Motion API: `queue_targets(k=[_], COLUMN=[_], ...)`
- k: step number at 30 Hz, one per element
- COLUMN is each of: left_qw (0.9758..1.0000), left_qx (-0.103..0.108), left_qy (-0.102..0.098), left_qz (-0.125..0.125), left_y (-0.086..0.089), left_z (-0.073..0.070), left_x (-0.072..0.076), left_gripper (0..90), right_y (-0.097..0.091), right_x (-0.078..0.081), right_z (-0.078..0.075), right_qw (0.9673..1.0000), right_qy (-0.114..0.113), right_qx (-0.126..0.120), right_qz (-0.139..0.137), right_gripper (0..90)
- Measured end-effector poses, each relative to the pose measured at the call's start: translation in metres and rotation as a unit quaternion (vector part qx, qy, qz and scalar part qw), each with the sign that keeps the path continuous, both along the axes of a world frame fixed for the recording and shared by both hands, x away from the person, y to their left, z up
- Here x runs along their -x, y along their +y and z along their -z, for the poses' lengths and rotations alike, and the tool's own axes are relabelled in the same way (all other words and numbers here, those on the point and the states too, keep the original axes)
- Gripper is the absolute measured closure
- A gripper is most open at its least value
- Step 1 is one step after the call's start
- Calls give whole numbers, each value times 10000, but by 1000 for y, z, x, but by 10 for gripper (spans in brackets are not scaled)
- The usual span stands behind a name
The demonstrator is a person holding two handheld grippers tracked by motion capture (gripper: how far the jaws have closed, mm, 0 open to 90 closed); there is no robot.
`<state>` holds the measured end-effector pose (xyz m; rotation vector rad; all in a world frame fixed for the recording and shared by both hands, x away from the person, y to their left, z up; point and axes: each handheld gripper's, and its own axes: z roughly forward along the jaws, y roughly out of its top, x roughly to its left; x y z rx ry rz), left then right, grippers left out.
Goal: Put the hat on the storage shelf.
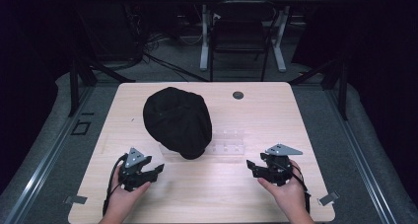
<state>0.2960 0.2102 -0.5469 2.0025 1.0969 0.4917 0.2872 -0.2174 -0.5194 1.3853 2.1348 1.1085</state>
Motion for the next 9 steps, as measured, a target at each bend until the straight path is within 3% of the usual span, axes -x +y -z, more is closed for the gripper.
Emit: queue_targets(k=[9], left_qw=[9998], left_qx=[61], left_qy=[-86], left_qz=[164], left_y=[-8], left_z=[0], left_x=[2], left_gripper=[419], right_y=[-8], right_x=[5], right_z=[11], right_qw=[9994], right_qy=[-260], right_qx=[-107], right_qz=[178], right_gripper=[388])
